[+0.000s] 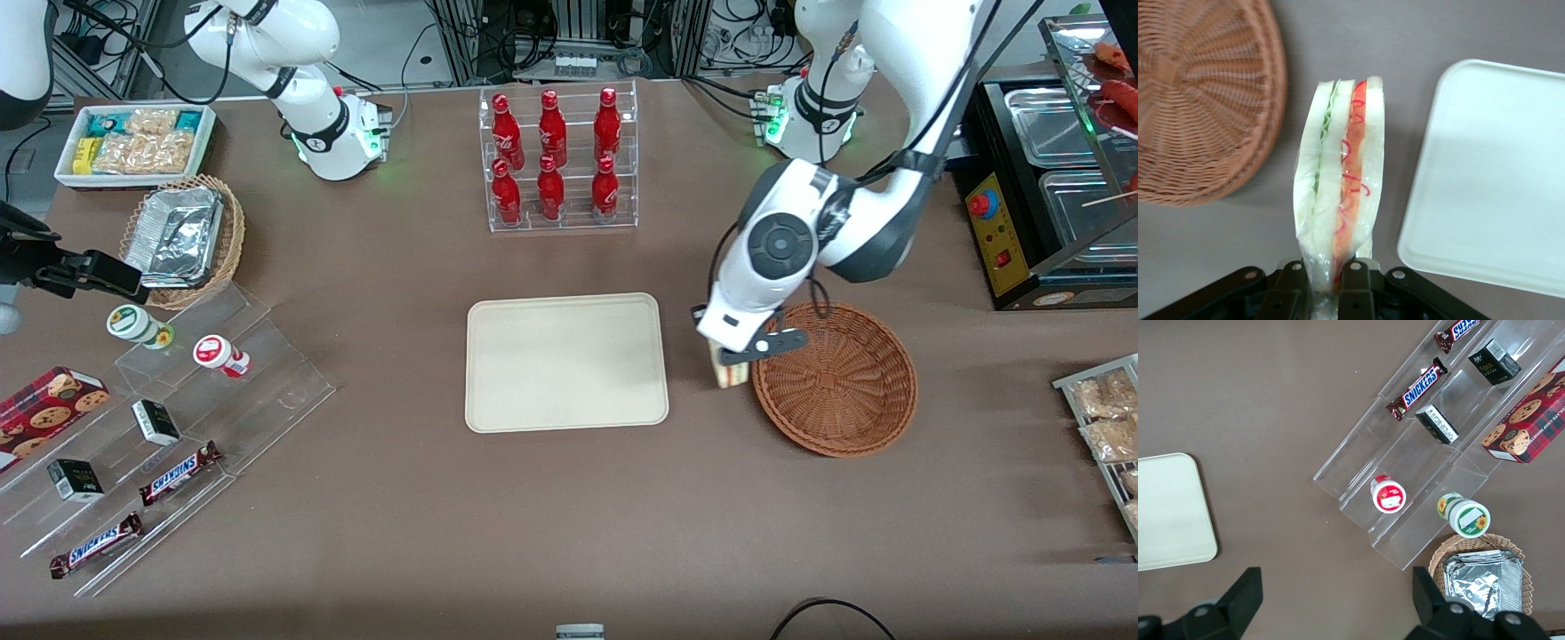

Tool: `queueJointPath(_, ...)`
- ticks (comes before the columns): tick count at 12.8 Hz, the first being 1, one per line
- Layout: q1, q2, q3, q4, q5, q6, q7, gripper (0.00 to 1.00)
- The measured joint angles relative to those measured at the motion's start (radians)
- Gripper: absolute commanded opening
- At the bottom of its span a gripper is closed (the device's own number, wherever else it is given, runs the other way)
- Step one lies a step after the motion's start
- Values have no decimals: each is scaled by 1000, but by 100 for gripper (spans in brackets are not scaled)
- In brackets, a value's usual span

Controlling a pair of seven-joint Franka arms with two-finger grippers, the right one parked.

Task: Place sandwich from basket to tray
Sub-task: 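Lift the sandwich and carry it over the cream tray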

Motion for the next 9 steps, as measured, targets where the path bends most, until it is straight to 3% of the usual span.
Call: queueJointPath(9,-214,205,-5,221,1,11,-120,0)
